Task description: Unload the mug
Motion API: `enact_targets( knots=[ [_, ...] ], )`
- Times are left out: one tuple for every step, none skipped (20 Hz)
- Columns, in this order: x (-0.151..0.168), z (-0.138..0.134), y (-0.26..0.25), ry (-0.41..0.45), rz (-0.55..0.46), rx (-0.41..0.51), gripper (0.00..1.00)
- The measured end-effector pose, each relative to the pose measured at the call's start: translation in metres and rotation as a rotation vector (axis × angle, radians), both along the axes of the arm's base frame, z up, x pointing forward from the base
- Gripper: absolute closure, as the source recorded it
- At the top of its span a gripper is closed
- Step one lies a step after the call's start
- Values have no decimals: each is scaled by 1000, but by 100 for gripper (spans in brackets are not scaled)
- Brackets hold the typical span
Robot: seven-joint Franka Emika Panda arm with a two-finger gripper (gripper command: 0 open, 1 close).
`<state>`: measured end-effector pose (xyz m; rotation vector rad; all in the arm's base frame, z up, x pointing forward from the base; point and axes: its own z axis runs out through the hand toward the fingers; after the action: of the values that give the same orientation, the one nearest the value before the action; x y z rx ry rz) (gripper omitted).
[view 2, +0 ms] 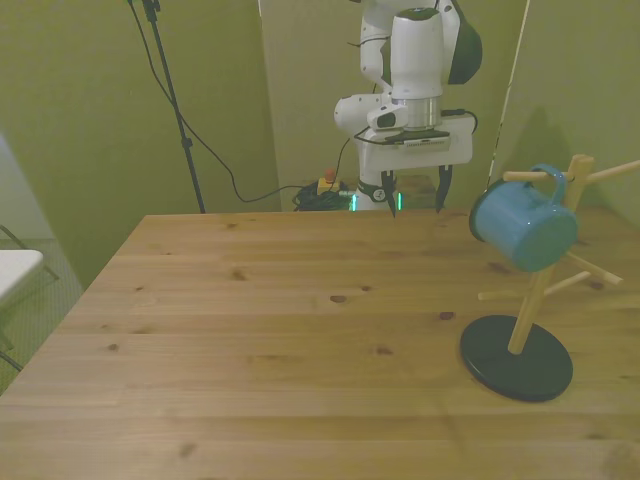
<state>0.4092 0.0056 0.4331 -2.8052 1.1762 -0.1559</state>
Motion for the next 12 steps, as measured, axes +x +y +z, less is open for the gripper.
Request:
enact_targets(
  knots=[
    [0,0,0,-1,0,0,0],
    [2,0,0,-9,1,-1,0],
    [4,2,0,-24,4,-5,0],
    [8,8,-1,-49,8,-13,0],
    [13,15,-1,-71,13,-23,0],
    [19,23,-1,-90,18,-33,0],
    [25,31,-2,-109,22,-41,0],
    [32,40,-3,-133,23,-49,0],
    [38,49,-5,-160,22,-55,0],
    [44,59,-7,-191,18,-59,0],
    [50,68,-11,-221,12,-62,0],
    [56,77,-15,-260,5,-66,0]
  ],
)
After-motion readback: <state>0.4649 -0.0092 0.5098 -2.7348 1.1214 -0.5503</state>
